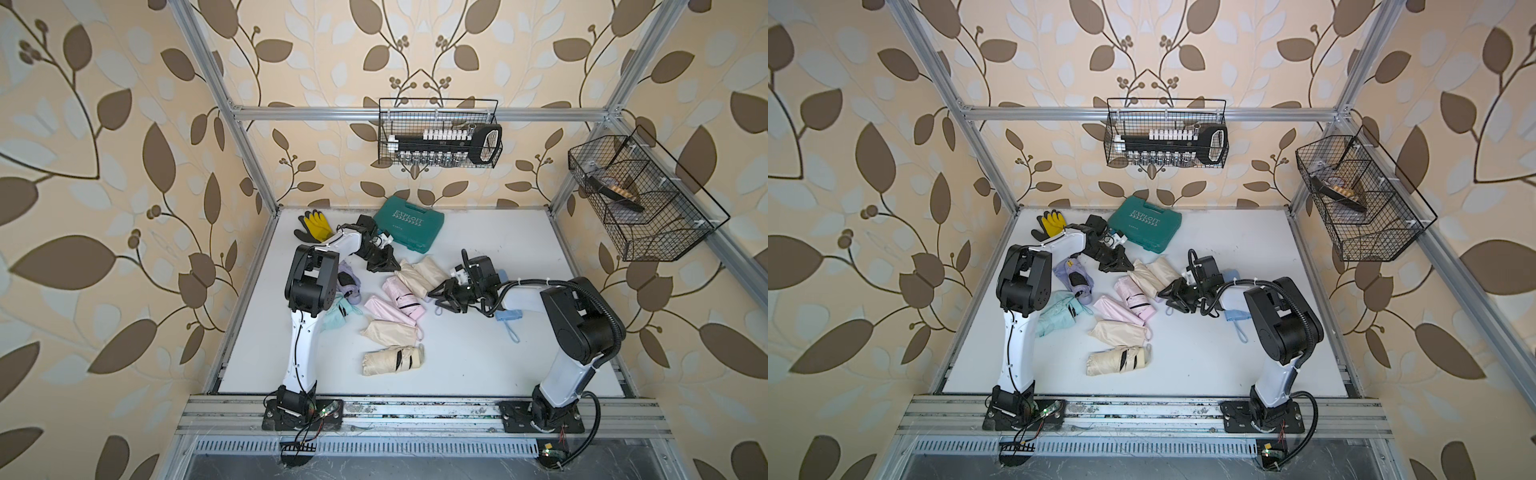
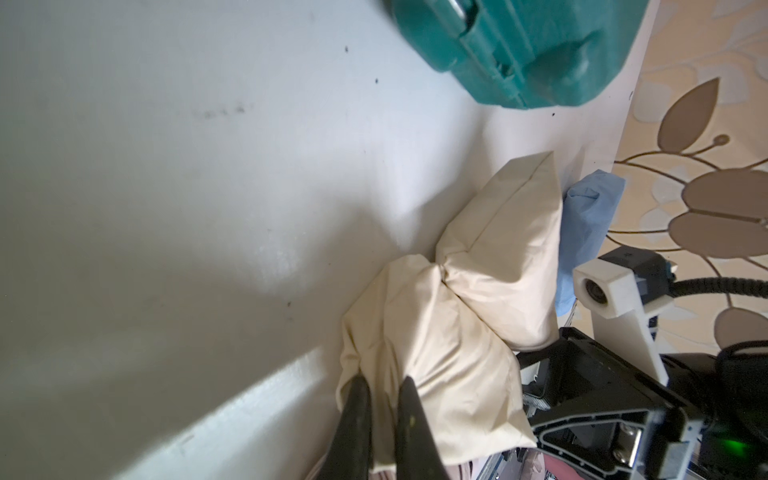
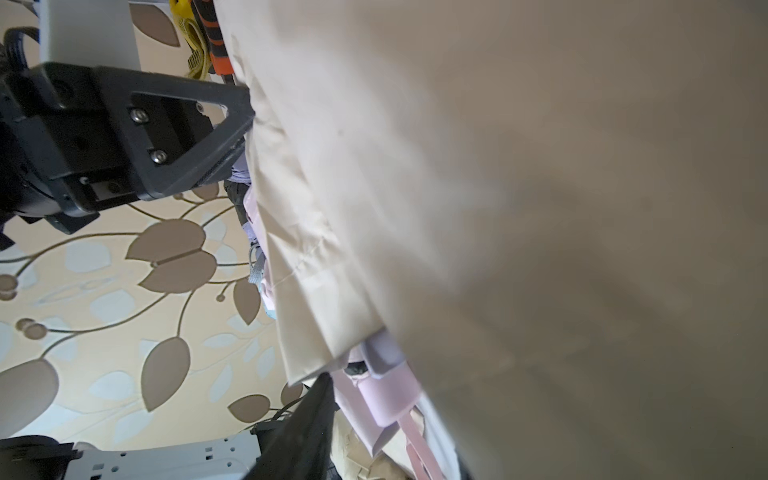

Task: Take umbrellas out of sleeves
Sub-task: Take out the umbrella from the umbrella sleeve.

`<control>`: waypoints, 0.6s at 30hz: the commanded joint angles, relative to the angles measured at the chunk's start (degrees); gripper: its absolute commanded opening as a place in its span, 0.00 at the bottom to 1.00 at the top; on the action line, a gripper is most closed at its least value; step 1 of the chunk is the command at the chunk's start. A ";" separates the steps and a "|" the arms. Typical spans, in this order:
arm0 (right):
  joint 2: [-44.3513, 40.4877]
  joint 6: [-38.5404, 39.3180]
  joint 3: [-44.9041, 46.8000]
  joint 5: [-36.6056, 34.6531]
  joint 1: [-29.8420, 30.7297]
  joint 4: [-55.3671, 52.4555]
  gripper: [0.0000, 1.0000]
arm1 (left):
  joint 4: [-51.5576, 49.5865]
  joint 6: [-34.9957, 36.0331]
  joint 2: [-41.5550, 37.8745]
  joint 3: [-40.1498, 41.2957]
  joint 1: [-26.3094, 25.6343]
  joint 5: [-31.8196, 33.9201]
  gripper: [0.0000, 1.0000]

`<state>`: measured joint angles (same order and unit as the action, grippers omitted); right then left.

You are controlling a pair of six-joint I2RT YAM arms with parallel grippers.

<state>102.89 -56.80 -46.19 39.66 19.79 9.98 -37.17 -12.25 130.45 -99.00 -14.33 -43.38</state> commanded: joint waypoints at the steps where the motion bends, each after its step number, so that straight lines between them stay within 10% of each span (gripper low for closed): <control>1: 1.38 -0.57 1.44 0.42 0.14 2.26 0.46 | -3.44 -0.11 0.06 1.24 -0.92 2.33 0.09; 18: 6.18 -3.12 -0.97 -0.94 0.24 8.63 0.44 | -3.72 -0.36 1.20 1.18 -0.88 1.30 0.09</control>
<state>107.20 -59.09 -45.91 40.49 19.86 17.06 -37.30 -12.47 130.45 -99.00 -14.31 -43.72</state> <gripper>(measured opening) 0.438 0.092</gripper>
